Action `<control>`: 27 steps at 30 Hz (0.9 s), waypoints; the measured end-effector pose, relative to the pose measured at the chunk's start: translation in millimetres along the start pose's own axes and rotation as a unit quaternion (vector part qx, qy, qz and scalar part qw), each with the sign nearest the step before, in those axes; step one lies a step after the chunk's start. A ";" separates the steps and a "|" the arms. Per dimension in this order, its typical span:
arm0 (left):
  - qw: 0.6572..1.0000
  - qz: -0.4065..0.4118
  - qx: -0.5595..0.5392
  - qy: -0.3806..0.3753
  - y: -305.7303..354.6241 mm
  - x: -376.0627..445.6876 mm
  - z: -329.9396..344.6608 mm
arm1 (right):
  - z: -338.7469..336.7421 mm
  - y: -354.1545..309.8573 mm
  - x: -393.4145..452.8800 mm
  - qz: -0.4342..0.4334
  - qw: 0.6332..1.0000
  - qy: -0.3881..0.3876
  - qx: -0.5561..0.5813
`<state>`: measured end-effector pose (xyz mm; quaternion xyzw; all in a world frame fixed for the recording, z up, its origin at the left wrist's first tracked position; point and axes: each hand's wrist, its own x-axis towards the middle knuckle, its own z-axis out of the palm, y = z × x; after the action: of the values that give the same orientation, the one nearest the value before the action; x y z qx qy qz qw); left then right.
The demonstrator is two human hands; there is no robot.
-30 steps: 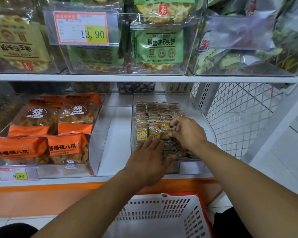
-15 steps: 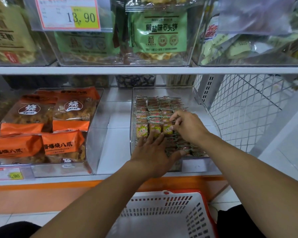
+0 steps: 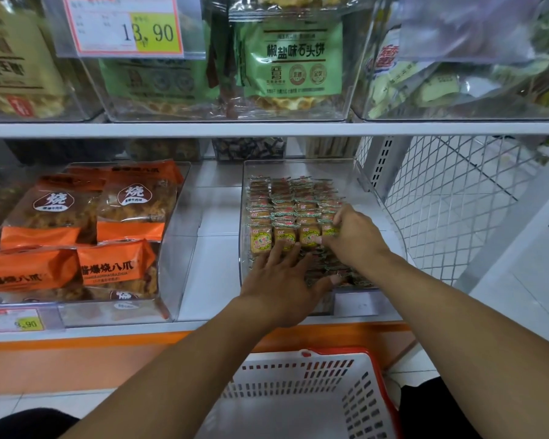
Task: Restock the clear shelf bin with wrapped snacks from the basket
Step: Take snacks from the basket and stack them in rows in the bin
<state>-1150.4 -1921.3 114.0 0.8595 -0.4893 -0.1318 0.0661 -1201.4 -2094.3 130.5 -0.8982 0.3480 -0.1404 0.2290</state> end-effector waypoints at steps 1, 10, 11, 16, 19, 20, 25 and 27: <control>1.000 0.001 0.000 0.000 -0.2 0.4 -0.2 | 0.7 -0.8 -0.5 0.000 1.000 0.003 -0.001; 1.000 0.006 -0.001 0.019 1.2 -2.3 0.1 | -1.0 2.6 -1.7 -0.013 0.999 0.034 0.039; 1.000 0.008 -0.001 0.021 1.2 -2.4 0.3 | -0.9 3.1 -1.5 -0.008 0.998 0.035 0.046; 1.000 0.009 0.000 0.019 0.4 -2.1 -0.6 | -0.1 3.5 -0.1 0.002 0.998 0.029 0.062; 1.000 0.010 -0.005 0.018 1.4 -3.6 -2.2 | -1.3 2.8 -1.4 0.008 0.997 0.020 0.068; 1.000 0.013 -0.009 0.020 1.7 -4.4 -2.9 | -2.5 2.5 -1.6 0.008 0.998 0.015 0.068; 0.998 0.026 -0.028 0.043 -0.9 -10.9 -4.9 | -9.7 7.5 -3.0 0.017 0.998 0.001 0.065; 0.998 0.026 -0.026 0.046 -3.0 -14.3 -3.2 | -10.8 10.4 -5.0 0.019 0.998 -0.005 0.053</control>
<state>-1154.0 -1907.5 118.6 0.8494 -0.5047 -0.1034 0.1144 -1215.3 -2101.1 133.9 -0.8785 0.3561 -0.1495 0.2812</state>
